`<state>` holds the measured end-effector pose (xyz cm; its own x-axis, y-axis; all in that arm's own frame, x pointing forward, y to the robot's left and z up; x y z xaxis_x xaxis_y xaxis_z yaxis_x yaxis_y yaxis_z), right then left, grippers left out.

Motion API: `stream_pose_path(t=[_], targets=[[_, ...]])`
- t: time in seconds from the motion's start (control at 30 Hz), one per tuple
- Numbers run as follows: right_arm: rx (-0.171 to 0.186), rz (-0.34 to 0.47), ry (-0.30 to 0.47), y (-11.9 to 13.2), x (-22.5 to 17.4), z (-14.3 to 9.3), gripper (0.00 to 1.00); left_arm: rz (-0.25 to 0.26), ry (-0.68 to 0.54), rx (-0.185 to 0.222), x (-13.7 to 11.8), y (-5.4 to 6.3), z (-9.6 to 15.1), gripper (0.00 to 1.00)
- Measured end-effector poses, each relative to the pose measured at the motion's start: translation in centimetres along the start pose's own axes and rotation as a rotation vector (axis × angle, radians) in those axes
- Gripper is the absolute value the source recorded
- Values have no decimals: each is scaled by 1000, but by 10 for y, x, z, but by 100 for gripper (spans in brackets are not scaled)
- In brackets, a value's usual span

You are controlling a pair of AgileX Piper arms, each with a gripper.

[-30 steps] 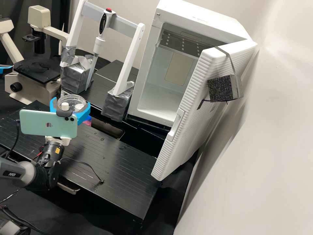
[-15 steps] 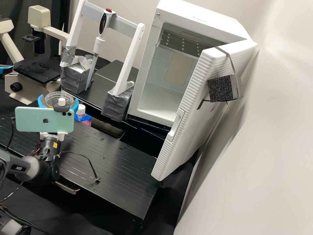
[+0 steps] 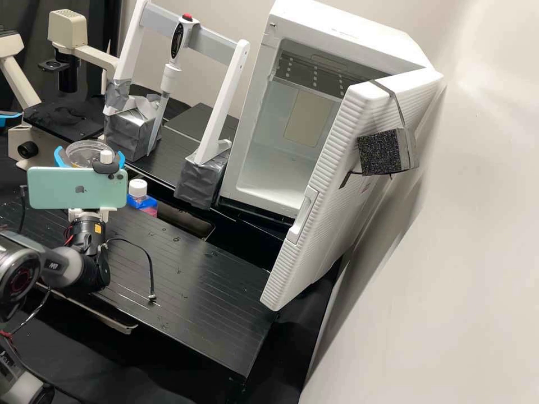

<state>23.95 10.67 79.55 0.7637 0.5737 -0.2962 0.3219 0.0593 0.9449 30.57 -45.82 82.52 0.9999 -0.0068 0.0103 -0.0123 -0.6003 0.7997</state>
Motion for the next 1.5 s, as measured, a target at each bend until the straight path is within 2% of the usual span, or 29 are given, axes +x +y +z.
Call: stream_pose_path(t=[0.2,0.3,0.53,0.83,1.03,1.13,1.5], targets=[[19,-19,44,-5,26,-8,0,0,0,0,0,0,0,100],[30,-31,31,-7,42,-9,0,0,0,0,0,0,0,100],[-7,-55,-4,-16,78,-11,0,0,0,0,0,0,0,100],[-29,-98,-1,-37,126,-24,0,0,0,0,0,0,0,100],[-59,-140,16,-50,150,-33,0,0,0,0,0,0,0,100],[-89,-154,16,-57,163,-36,0,0,0,0,0,0,0,100],[-92,-152,-6,-64,198,-30,0,0,0,0,0,0,0,100]])
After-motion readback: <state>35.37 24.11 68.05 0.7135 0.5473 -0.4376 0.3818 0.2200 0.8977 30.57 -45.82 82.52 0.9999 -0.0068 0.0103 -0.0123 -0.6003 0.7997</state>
